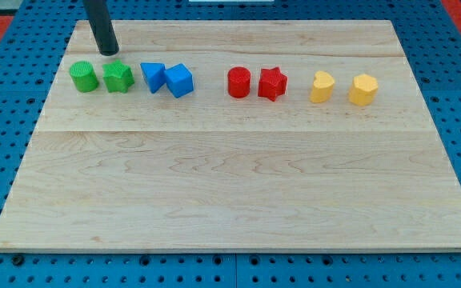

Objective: Push yellow hexagon towards down

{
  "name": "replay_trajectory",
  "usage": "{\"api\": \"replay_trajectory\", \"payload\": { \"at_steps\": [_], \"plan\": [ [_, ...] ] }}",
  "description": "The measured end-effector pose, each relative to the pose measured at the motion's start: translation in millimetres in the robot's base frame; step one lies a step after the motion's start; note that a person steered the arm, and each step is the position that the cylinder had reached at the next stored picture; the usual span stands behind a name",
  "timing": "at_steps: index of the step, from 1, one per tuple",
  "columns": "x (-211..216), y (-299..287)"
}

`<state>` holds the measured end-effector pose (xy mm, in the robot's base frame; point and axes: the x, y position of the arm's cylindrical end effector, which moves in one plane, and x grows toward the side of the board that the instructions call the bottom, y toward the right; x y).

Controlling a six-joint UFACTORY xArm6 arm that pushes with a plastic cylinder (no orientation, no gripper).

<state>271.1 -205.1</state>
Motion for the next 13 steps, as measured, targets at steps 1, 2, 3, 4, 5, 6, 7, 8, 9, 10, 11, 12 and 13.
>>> {"api": "replay_trajectory", "payload": {
  "at_steps": [1, 2, 3, 4, 5, 6, 7, 8, 9, 10, 11, 12, 13],
  "plan": [
    [0, 0],
    [0, 2],
    [1, 2],
    [1, 3],
    [1, 5],
    [8, 69],
    [8, 164],
    [8, 271],
    [8, 349],
    [23, 390],
    [44, 410],
    [88, 412],
    [140, 412]
  ]
}}
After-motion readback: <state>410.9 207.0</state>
